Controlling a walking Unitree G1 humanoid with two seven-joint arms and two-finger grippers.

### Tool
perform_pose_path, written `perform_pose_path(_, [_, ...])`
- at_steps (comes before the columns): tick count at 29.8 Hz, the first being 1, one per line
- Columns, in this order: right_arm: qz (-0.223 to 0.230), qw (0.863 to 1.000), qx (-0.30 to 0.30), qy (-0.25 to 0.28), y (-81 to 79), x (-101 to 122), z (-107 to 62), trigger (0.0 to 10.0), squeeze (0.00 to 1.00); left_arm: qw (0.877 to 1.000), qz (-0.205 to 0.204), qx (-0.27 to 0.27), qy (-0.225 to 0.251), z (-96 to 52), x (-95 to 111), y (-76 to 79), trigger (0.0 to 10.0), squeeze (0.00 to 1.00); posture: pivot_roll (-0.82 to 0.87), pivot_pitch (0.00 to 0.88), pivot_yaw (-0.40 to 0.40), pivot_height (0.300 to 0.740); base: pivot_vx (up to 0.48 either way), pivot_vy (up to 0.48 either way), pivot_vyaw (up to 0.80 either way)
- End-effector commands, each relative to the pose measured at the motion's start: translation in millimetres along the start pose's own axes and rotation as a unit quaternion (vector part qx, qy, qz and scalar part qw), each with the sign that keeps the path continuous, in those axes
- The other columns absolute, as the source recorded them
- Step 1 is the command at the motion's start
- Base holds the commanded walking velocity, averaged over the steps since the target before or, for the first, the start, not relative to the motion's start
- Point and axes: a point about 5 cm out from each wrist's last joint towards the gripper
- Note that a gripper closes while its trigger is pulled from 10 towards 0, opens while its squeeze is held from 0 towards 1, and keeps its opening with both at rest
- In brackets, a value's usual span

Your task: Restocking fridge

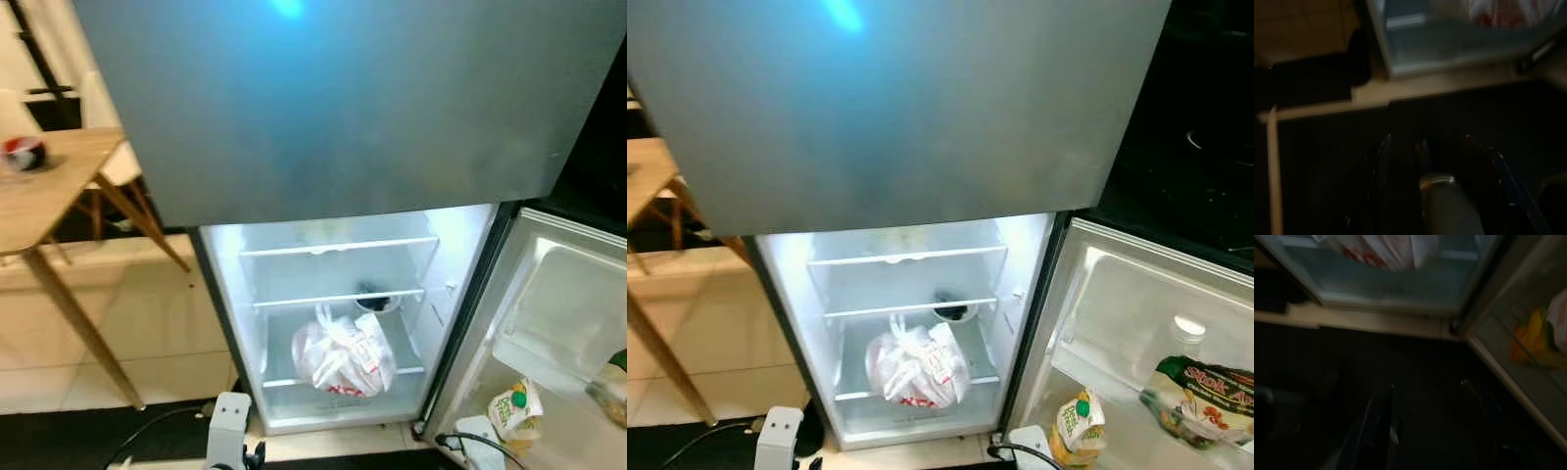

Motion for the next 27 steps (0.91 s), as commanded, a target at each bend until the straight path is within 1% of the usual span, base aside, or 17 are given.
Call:
perform_pose_path(1, [0.000,1.000,0.002,0.000,-0.7,-3.2,-0.9,10.0,0.00,1.000,0.001,0.001,0.001,1.0,2.7,-1.2,10.0,0.00,-0.05,0.050,0.021,0.740,-0.446,0.000,0.00])
perform_pose_path(9, [0.001,1.000,0.005,0.006,-1.8,0.4,-0.1,10.0,0.00,1.000,0.002,0.000,0.007,1.8,5.3,-0.3,10.0,0.00,-0.05,0.050,0.021,0.740,-0.431,0.000,0.00])
perform_pose_path(20, [-0.005,1.000,0.010,0.015,-2.8,5.6,0.9,10.0,0.00,1.000,0.019,0.006,0.012,3.5,12.9,-5.1,10.0,0.00,-0.06,0.053,0.025,0.740,0.000,0.000,0.00])
perform_pose_path(27, [-0.007,1.000,0.015,0.022,-3.4,9.6,1.5,10.0,0.00,1.000,0.019,0.010,0.021,3.9,16.1,-5.6,10.0,0.00,-0.06,0.050,0.026,0.740,0.000,0.000,0.00])
Point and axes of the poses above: a point about 5 cm out from each wrist's last joint towards the gripper, its own z axis pointing out of the wrist towards the gripper, its own x axis along the axis of the wrist's last joint, y = z × x, and after that the axes turned 7 degrees about z, right-handed
